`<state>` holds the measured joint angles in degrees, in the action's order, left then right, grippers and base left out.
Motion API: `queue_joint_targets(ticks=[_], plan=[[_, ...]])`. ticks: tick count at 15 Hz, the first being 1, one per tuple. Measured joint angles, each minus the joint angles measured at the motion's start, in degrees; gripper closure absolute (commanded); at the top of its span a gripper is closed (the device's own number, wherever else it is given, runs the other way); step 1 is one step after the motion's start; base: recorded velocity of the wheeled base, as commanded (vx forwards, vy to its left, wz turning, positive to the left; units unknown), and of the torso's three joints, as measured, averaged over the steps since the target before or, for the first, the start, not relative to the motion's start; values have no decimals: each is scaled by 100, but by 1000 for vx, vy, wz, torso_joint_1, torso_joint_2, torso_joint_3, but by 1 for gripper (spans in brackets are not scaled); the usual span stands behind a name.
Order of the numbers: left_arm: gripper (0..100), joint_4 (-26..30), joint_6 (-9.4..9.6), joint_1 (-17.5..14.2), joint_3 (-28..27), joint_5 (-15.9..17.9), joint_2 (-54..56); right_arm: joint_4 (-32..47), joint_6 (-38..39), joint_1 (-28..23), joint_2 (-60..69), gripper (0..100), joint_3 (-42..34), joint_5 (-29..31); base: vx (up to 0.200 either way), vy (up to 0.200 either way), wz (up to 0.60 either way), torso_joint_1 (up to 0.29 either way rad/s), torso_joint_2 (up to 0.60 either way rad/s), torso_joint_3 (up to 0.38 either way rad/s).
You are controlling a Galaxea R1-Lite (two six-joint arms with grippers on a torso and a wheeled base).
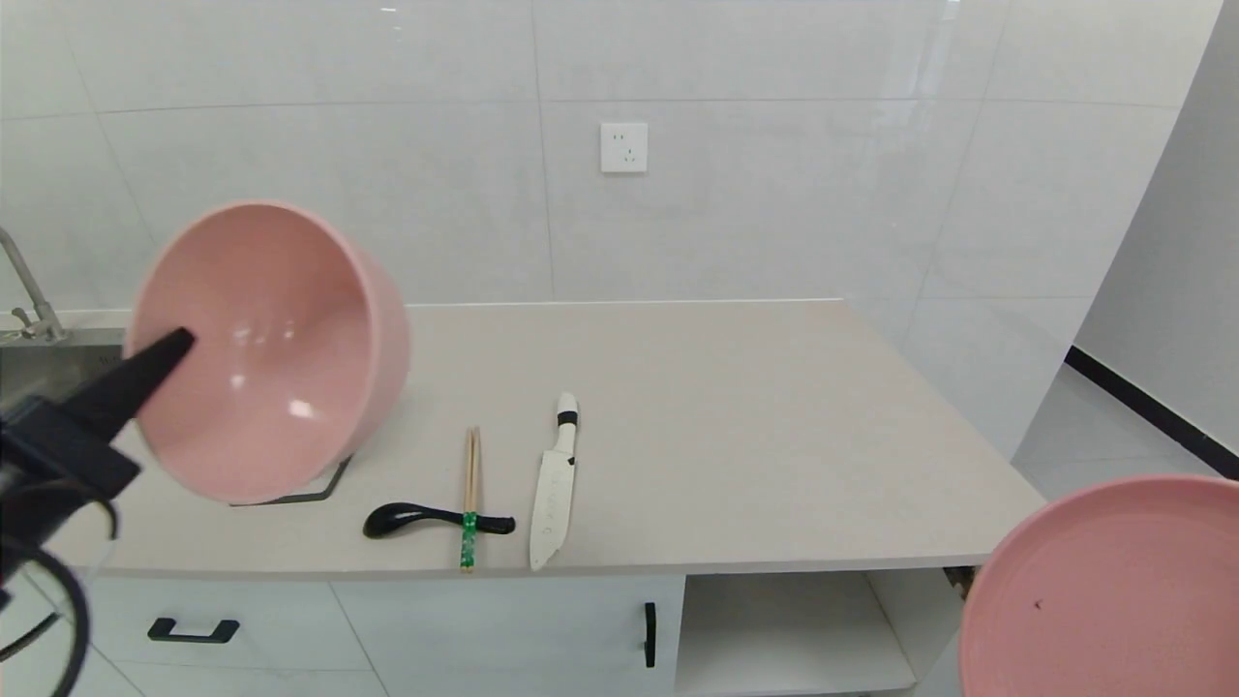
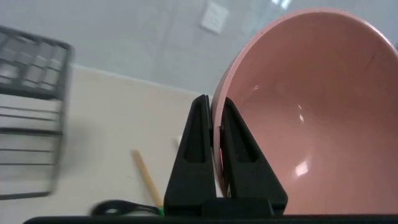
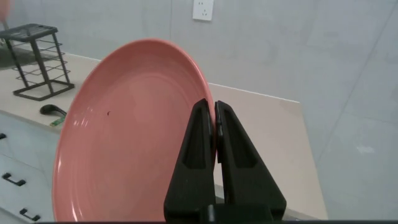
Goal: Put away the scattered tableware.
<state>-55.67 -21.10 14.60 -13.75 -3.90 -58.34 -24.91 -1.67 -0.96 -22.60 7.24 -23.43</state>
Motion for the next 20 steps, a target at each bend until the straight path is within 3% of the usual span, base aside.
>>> queue_joint_targets(ticks=[3, 5, 7, 9, 11, 13, 15, 16, 17, 19, 20], plan=[[100, 266, 460, -1376, 634, 463, 1471, 0, -24, -302, 494, 100, -361, -5, 0, 0, 0, 0, 0, 0], [100, 663, 668, -1975, 920, 619, 2345, 332, -21, -457, 872, 100, -634, -13, 0, 0, 0, 0, 0, 0], [100, 1221, 898, -2326, 1073, 786, 3026, 898, -10, -499, 1169, 100, -702, -18, 0, 0, 0, 0, 0, 0], [100, 1799, 1037, -2325, 1237, 1036, 3561, 1367, 37, -499, 1456, 100, -713, -5, 0, 0, 0, 0, 0, 0], [100, 2050, 1079, -1948, 1324, 1115, 3836, 1407, 66, -496, 1593, 100, -717, 4, 0, 0, 0, 0, 0, 0], [100, 2380, 1096, -1807, 1353, 1125, 4173, 1429, 118, -499, 1654, 100, -722, 15, 0, 0, 0, 0, 0, 0], [100, 3285, 1226, -1716, 1364, 1125, 4779, 1565, 129, -503, 1682, 100, -724, 129, 0, 0, 0, 0, 0, 0], [100, 3877, 1386, -1636, 1365, 1126, 5088, 1714, 123, -503, 1690, 100, -724, 189, 0, 0, 0, 0, 0, 0], [100, 4296, 1743, -1557, 1368, 1129, 5353, 1833, 110, -499, 1696, 100, -724, 215, 0, 0, 0, 0, 0, 0], [100, 4767, 2099, -1471, 1368, 1120, 5639, 2024, 143, -499, 1702, 100, -724, 224, 0, 0, 0, 0, 0, 0], [100, 5387, 2321, -1465, 1370, 1006, 5720, 2037, 178, -499, 1704, 100, -724, 230, 0, 0, 0, 0, 0, 0]])
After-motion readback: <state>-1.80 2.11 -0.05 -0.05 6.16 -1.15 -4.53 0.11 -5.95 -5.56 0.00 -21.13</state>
